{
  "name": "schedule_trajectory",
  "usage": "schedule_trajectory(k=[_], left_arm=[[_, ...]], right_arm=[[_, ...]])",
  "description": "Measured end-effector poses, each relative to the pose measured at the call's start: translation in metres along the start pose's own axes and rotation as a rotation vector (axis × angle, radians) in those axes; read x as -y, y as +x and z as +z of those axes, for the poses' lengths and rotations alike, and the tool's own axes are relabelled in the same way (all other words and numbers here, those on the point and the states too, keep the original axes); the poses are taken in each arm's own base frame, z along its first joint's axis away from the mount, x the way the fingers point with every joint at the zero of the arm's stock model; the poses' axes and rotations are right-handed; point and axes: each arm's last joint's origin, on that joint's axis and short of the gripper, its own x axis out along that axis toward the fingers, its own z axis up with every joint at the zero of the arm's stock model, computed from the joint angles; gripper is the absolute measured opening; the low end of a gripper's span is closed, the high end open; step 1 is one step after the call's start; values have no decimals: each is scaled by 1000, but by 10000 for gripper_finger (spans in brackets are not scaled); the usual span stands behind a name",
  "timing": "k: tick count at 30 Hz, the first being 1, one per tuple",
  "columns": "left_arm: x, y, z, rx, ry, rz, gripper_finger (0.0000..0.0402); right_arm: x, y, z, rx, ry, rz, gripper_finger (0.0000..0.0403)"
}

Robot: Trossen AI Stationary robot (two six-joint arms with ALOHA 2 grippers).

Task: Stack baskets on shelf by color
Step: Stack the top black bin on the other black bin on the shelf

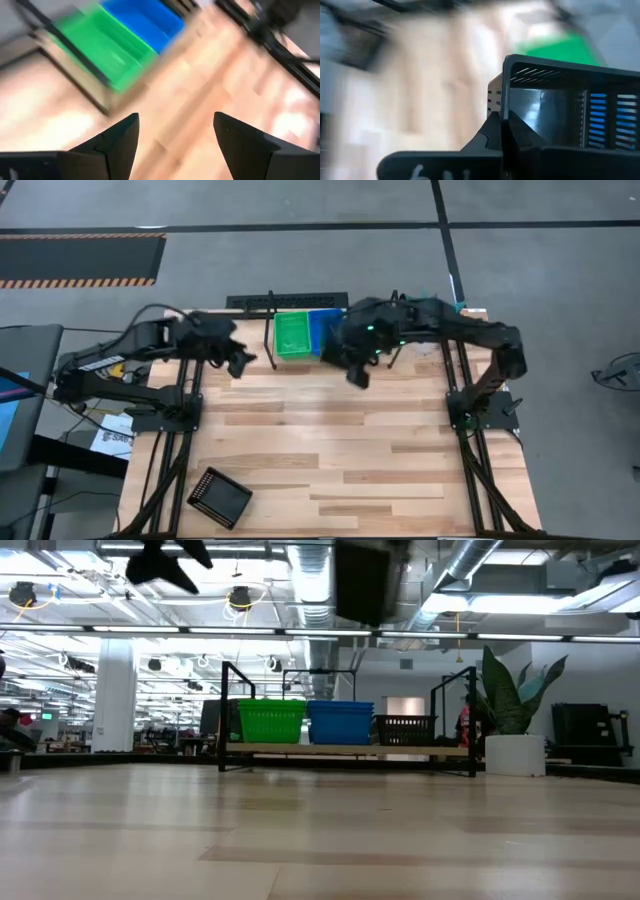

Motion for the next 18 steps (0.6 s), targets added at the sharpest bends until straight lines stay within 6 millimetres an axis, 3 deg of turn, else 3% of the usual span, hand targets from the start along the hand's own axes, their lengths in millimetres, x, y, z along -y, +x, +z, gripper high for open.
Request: schedule_trajectory(k=[4, 8, 13, 16, 18], left_arm=[[9, 23, -12, -79, -41, -223, 244], [25, 31, -6, -13, -99, -478, 244], [43, 5, 27, 363, -108, -758, 244], [50, -20, 42, 622, -65, -907, 244], [53, -33, 48, 722, -12, -918, 241]], right_arm=[[13, -17, -20, -156, -41, -321, 6], [20, -17, -30, -308, -232, -454, 8], [38, 6, -30, -396, -397, -475, 9], [58, 20, -34, -400, -383, -467, 14], [74, 30, -41, -394, -363, -413, 15]])
